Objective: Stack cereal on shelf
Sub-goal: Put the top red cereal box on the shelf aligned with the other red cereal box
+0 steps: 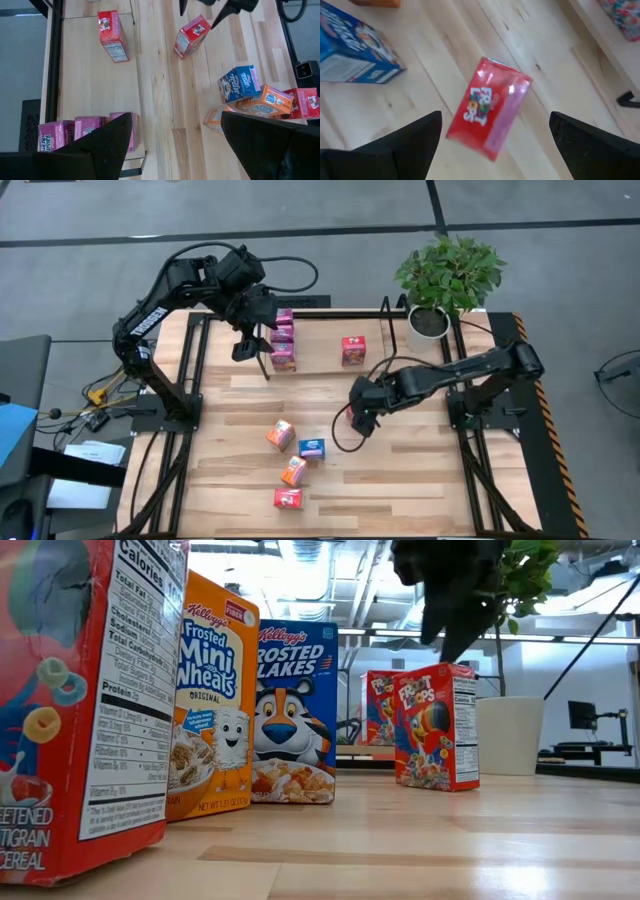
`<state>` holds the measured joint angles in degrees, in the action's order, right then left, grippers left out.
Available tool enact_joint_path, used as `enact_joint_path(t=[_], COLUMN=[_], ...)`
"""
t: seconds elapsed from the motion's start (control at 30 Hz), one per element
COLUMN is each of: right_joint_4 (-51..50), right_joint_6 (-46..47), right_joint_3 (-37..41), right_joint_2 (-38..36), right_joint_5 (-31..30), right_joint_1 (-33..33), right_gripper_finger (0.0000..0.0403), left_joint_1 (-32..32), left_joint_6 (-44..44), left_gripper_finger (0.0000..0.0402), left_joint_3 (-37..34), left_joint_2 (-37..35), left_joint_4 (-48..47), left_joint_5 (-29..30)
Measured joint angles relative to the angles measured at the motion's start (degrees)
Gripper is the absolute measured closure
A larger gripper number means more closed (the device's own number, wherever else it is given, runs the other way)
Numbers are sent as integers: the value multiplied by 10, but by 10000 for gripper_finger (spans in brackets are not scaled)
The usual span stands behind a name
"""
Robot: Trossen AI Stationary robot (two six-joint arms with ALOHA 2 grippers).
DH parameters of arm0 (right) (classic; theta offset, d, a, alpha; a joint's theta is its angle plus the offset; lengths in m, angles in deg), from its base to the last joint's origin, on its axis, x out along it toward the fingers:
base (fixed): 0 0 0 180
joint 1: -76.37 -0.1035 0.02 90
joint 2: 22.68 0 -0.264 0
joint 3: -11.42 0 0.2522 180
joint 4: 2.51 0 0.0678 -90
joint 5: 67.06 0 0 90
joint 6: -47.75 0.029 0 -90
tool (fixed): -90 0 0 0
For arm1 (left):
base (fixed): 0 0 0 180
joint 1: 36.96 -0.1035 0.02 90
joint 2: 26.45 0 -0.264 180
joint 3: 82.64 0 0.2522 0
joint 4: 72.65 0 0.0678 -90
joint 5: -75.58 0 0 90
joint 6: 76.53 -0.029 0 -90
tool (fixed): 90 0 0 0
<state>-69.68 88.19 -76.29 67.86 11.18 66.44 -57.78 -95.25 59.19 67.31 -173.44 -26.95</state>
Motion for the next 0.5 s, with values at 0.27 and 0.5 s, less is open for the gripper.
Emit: enact_joint_path(t=[0.27, 0.5], right_joint_4=[-12, -6], right_joint_6=[16, 21], right_joint_3=[1, 2], right_joint_2=[20, 37], right_joint_5=[-1, 12], right_joint_1=[1, 1], right_gripper_finger=[13, 13], left_joint_1=[0, 0], left_joint_6=[1, 3], left_gripper_finger=[105, 105], left_joint_3=[0, 0], left_joint_2=[0, 0], left_joint_4=[0, 1], left_joint_5=[0, 0])
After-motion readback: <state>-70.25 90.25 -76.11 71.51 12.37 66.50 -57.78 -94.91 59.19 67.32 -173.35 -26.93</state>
